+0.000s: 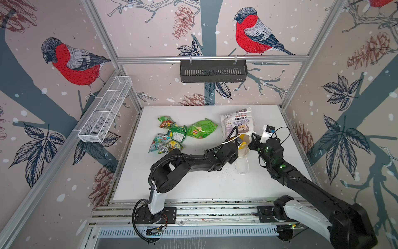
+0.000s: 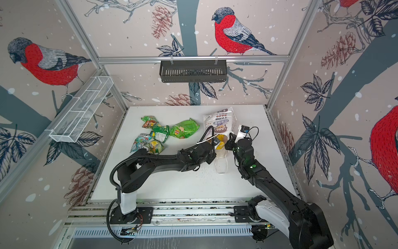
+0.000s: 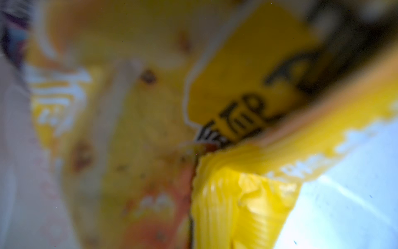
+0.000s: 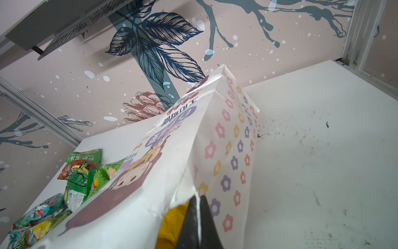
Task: Take the snacks out of the paper bag
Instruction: Pick up the snack from the paper bag.
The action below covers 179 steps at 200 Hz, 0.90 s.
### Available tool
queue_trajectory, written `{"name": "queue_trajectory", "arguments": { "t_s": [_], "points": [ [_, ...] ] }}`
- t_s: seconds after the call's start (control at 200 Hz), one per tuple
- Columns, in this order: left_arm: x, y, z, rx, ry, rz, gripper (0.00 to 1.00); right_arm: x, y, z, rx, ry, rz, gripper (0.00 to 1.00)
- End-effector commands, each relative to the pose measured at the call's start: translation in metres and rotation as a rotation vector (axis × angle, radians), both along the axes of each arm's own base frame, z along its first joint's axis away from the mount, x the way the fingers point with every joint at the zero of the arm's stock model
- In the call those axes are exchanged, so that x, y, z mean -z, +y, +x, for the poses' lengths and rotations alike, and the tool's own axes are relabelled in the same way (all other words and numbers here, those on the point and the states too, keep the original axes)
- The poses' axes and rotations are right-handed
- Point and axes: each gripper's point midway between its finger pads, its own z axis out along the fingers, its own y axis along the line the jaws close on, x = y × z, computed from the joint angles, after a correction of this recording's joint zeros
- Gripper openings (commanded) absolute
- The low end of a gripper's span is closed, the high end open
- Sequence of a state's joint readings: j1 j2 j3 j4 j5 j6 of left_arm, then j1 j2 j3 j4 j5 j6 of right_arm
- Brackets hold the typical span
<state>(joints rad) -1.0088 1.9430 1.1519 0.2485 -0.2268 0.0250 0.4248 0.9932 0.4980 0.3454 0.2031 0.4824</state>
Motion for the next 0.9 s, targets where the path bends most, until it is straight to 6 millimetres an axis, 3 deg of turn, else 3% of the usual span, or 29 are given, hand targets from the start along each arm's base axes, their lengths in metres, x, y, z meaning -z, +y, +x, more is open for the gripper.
{"name": "queue_trajectory", "arguments": {
  "t_s": [0.0, 0.295, 0.56, 0.891],
  "points": [
    [-0.002, -0.005, -0.013, 0.096, 0.040, -0.020, 0.00, -0.012, -0.009, 0.006, 0.050, -0.040, -0.015, 0.00],
    [0.025, -0.003, -0.031, 0.173, 0.185, 0.038, 0.00, -0.023, -0.005, 0.015, 0.047, -0.057, -0.014, 0.00],
    [0.043, -0.015, -0.048, 0.267, 0.306, 0.064, 0.00, -0.026, 0.000, 0.023, 0.040, -0.060, -0.019, 0.00],
    [0.066, -0.005, -0.057, 0.283, 0.381, 0.148, 0.00, -0.037, 0.002, 0.035, 0.052, -0.075, -0.030, 0.00]
  ]
}}
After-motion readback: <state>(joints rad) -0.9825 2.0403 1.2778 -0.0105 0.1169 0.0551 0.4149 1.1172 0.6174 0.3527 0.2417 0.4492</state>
